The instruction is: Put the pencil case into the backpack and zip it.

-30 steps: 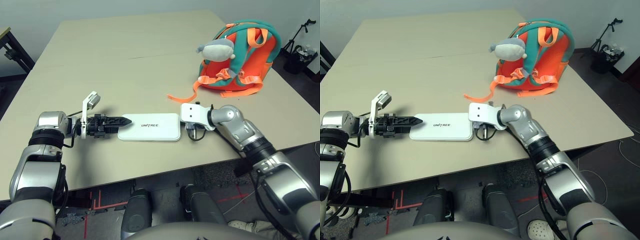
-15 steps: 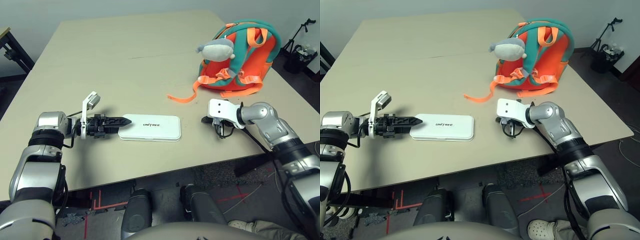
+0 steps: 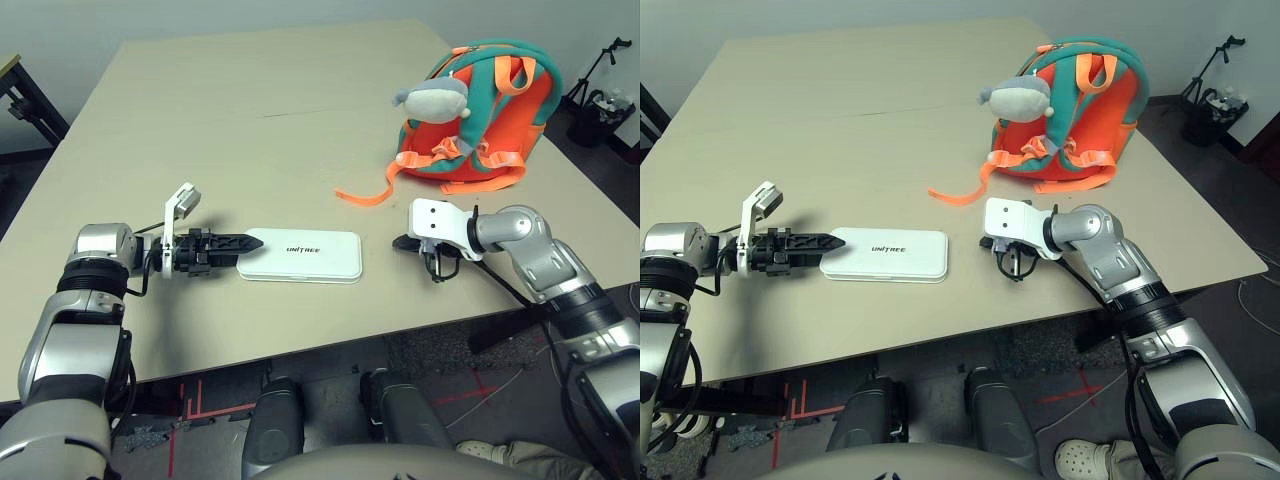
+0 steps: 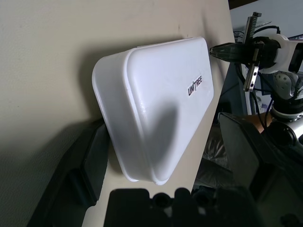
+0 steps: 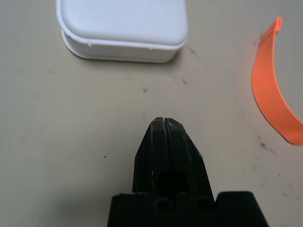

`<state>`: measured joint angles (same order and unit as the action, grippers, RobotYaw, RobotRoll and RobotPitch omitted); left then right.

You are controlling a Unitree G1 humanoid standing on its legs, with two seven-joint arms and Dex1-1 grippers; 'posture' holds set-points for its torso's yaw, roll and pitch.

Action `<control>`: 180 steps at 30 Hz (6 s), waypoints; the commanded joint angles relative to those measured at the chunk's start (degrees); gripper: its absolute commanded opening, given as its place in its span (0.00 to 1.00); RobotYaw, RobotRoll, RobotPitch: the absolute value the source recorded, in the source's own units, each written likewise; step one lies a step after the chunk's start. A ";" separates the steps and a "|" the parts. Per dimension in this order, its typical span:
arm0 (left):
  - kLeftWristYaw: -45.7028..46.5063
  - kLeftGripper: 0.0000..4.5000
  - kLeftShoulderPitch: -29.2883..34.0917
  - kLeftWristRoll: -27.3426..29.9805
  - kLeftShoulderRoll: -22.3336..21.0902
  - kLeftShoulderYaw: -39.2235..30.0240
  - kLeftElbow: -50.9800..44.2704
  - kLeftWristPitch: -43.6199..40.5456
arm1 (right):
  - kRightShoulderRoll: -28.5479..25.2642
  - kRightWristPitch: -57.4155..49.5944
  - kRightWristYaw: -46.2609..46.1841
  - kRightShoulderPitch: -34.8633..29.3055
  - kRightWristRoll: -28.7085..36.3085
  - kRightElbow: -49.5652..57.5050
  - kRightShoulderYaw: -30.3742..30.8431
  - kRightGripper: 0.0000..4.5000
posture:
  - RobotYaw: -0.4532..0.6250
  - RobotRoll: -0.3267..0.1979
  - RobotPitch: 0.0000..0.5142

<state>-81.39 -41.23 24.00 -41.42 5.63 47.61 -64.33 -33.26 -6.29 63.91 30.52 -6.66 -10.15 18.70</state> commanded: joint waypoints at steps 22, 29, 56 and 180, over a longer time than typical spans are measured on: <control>-0.37 1.00 1.21 -0.64 -0.43 1.02 -2.16 -0.94 | 8.05 -1.90 0.00 1.69 -1.09 3.55 7.37 0.00 | 0.32 0.62 0.15; -0.44 1.00 1.05 -0.68 -0.30 1.08 -2.40 -0.74 | 10.07 -1.81 -0.39 3.07 -1.61 2.06 7.71 0.00 | 0.32 0.62 0.15; 1.91 0.32 1.20 1.92 1.92 -5.86 -3.25 4.84 | 3.98 -10.60 -3.68 -1.70 6.15 5.83 -3.17 0.47 | 0.32 0.62 0.14; 26.22 0.31 -1.59 14.98 5.75 -27.75 -17.96 24.31 | 9.30 -36.70 -31.09 -5.92 45.56 32.64 -28.67 0.05 | 0.31 0.62 0.20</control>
<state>-52.82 -42.56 39.64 -33.99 -22.99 33.40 -41.57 -23.66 -44.46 31.43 25.47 38.30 20.43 -10.88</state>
